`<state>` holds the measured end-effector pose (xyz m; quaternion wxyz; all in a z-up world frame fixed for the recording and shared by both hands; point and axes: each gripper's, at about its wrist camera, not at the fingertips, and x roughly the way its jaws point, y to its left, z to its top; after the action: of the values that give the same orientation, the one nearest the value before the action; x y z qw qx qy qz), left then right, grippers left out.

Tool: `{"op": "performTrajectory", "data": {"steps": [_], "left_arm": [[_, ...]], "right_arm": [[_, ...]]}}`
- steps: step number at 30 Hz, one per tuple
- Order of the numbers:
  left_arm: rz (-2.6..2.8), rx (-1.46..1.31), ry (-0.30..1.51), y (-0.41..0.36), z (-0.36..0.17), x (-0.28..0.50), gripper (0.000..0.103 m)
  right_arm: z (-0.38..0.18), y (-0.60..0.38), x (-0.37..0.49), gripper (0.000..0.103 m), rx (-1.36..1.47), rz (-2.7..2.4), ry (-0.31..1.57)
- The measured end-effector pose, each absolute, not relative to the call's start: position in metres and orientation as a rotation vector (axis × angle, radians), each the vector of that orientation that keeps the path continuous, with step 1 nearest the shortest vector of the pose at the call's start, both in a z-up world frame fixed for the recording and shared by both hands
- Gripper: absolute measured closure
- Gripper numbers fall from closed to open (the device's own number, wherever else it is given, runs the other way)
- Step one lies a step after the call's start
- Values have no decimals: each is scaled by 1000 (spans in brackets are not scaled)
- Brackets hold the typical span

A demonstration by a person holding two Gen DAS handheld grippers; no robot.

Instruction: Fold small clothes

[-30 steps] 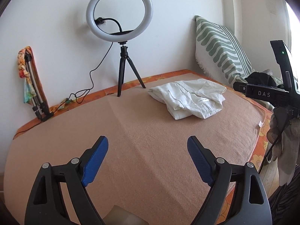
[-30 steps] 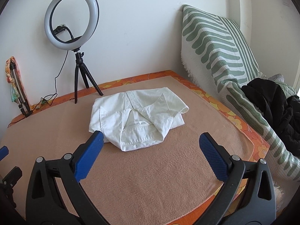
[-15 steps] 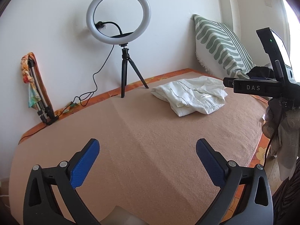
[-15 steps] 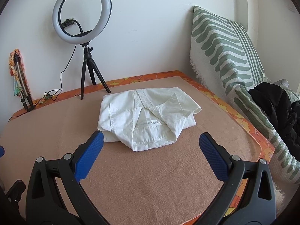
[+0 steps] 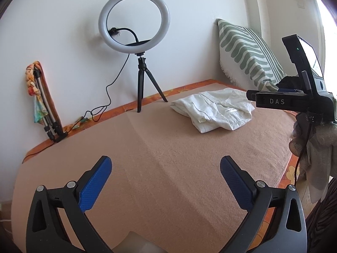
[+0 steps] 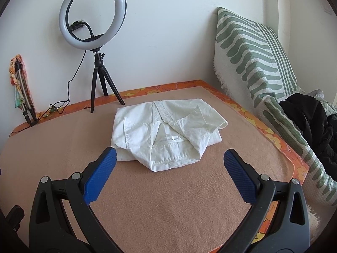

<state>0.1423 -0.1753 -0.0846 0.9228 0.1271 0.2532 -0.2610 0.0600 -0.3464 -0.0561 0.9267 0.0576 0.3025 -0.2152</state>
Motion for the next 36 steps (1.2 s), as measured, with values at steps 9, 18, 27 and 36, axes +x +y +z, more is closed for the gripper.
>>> {"op": "performTrajectory", "data": {"steps": [9, 18, 27, 36], "left_arm": [[-541, 258, 508, -175, -81, 139, 1], [-542, 267, 504, -177, -80, 138, 1], [-542, 253, 513, -175, -80, 137, 1], [-541, 236, 522, -172, -80, 136, 1]], "right_arm": [[-57, -344, 60, 0, 121, -443, 620], [-56, -343, 60, 0, 121, -444, 620], [-56, -344, 61, 0, 121, -441, 619], [-56, -342, 62, 0, 118, -439, 620]]}}
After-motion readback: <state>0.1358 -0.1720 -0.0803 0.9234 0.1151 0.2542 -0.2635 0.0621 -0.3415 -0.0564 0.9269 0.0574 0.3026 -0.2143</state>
